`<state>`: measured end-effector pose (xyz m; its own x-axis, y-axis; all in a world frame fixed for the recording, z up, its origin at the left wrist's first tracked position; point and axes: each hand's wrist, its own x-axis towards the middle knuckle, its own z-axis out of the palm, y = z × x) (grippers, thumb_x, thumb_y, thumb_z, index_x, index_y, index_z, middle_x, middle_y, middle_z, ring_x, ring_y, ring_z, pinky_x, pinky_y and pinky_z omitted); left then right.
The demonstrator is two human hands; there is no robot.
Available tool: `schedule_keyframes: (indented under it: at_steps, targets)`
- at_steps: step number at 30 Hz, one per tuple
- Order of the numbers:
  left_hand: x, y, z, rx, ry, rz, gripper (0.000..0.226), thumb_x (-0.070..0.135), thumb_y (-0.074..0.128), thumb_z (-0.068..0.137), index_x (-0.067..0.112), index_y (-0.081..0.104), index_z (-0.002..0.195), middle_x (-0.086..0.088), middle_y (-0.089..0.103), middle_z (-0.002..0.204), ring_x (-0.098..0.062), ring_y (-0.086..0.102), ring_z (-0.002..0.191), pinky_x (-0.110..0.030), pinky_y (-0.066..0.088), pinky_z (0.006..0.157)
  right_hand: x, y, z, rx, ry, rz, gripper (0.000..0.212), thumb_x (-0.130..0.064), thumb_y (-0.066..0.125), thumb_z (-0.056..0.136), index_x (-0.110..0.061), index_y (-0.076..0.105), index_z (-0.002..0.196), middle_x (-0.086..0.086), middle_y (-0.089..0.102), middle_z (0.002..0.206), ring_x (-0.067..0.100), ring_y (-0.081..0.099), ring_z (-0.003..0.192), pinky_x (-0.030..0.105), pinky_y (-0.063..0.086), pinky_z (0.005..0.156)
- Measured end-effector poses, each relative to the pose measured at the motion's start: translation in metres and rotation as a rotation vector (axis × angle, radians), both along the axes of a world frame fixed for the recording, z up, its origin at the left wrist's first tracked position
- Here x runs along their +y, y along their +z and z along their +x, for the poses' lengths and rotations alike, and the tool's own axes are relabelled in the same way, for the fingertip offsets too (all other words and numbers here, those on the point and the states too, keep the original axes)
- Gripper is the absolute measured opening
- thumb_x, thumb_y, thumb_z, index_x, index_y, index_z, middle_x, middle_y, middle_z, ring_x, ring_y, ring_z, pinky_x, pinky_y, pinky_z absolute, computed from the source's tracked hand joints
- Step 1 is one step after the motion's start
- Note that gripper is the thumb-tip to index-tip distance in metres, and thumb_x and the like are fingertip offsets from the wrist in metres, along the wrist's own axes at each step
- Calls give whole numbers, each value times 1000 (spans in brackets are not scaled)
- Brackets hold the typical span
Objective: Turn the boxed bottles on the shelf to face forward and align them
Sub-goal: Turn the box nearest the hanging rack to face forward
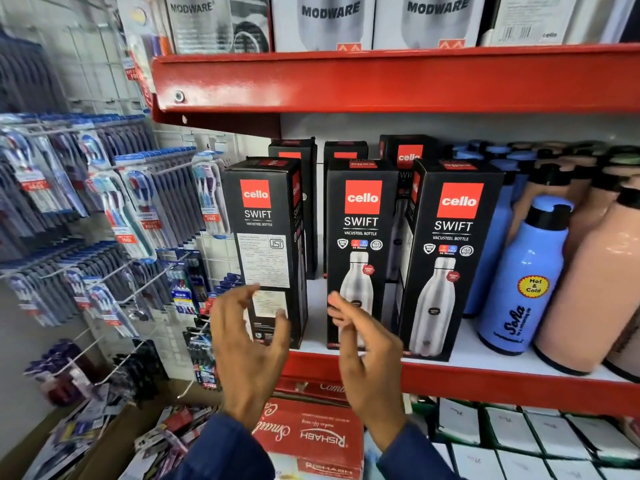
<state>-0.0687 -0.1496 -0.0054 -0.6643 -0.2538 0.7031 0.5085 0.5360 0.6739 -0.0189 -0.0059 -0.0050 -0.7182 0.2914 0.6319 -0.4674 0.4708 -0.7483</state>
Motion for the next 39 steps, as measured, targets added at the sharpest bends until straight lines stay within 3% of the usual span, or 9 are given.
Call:
schedule_keyframes:
  at_steps: [3,7,10,13,19,23,28,35,39]
  targets:
    - [-3,1,-14,-159,52,-58,87,34,81,70,14,34,141,-9,43,135,-25,42,125,-47,42,106,-20,11,-15,-98,125,37,44,-11,41,98,-22,47,140,-22,54,131,-17,48,119,9,38,102]
    - [1,1,-29,-290,-3,-71,114,62,75,59,11,24,148,-13,41,147,-30,38,138,-53,39,111,-34,20,-35,-175,123,40,47,-9,37,98,-17,40,144,-13,61,123,-23,51,105,-6,32,84]
    - [1,3,-40,-289,-71,-3,109,60,76,56,11,30,143,-11,50,138,-29,48,129,-51,45,105,-39,22,-42,-177,111,16,46,-8,37,98,-17,44,142,10,68,120,-9,55,108,-4,35,81]
    - [-10,8,-47,-227,-143,30,103,37,88,56,16,34,141,-6,56,134,-21,55,122,-43,47,105,-39,22,-43,-143,95,44,44,-10,38,98,-18,45,141,-8,63,121,-27,50,98,-3,34,86]
    - [-53,26,-54,-216,-399,161,89,19,78,62,41,36,137,37,55,121,9,57,112,-17,48,97,-48,20,-48,-122,-33,85,47,-27,49,98,-17,42,144,-3,64,119,0,63,98,5,47,83]
    - [-61,32,-65,-282,-631,185,73,-13,56,82,25,42,143,8,61,134,-9,60,120,-35,51,104,-55,16,-61,-117,-107,-2,39,-21,59,93,-15,56,132,2,73,98,24,69,90,41,59,80]
    - [-56,15,-81,-401,-751,180,64,-3,40,91,29,41,146,4,56,144,-16,51,134,-49,38,115,-56,3,-71,-123,-93,-56,31,-16,64,90,-12,66,121,-13,69,96,-11,66,82,6,50,76]
    - [-50,-11,-78,-406,-757,129,62,9,40,95,29,29,152,10,45,152,-2,43,137,-30,36,116,-53,-18,-70,-138,-135,-14,35,-16,61,92,-12,61,127,-16,62,103,-31,52,80,-6,40,74]
    - [-52,-25,-76,-380,-676,98,59,4,45,88,22,43,144,2,61,136,-10,59,124,-28,51,102,-49,-32,-65,-183,-175,60,38,-17,62,92,-10,59,129,-5,70,108,-21,57,85,-6,40,77]
